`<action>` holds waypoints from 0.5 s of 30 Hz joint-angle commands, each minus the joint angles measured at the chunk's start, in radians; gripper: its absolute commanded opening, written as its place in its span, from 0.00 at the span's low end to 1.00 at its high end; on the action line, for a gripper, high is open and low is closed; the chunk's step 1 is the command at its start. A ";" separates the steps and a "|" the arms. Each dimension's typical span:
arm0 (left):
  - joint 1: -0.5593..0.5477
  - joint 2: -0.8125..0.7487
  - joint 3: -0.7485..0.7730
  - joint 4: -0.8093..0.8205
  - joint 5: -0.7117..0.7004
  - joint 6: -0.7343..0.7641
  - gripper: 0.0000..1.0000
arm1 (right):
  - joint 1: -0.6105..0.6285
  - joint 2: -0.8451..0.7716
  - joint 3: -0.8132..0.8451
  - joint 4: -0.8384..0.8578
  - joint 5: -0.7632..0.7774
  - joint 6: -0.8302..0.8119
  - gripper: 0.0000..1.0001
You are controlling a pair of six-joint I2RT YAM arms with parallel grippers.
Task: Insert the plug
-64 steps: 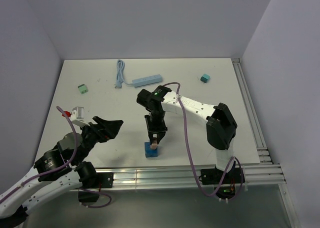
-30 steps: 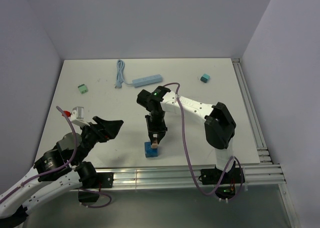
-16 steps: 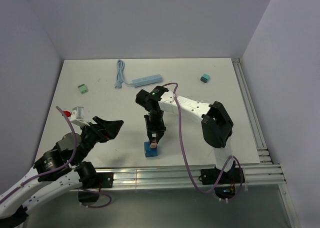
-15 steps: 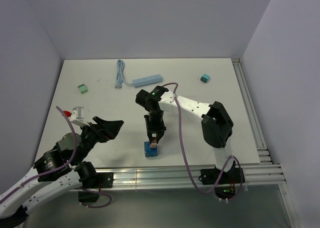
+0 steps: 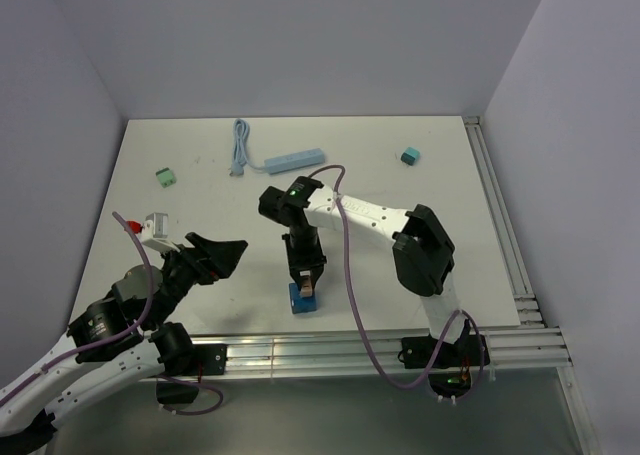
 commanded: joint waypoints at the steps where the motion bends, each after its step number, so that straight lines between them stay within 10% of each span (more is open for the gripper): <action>1: -0.003 -0.012 -0.001 0.043 0.013 0.025 0.87 | 0.026 0.063 -0.022 -0.009 0.109 0.018 0.00; 15: -0.002 -0.028 0.006 0.026 0.019 0.022 0.87 | 0.054 0.183 -0.088 0.121 0.077 0.015 0.00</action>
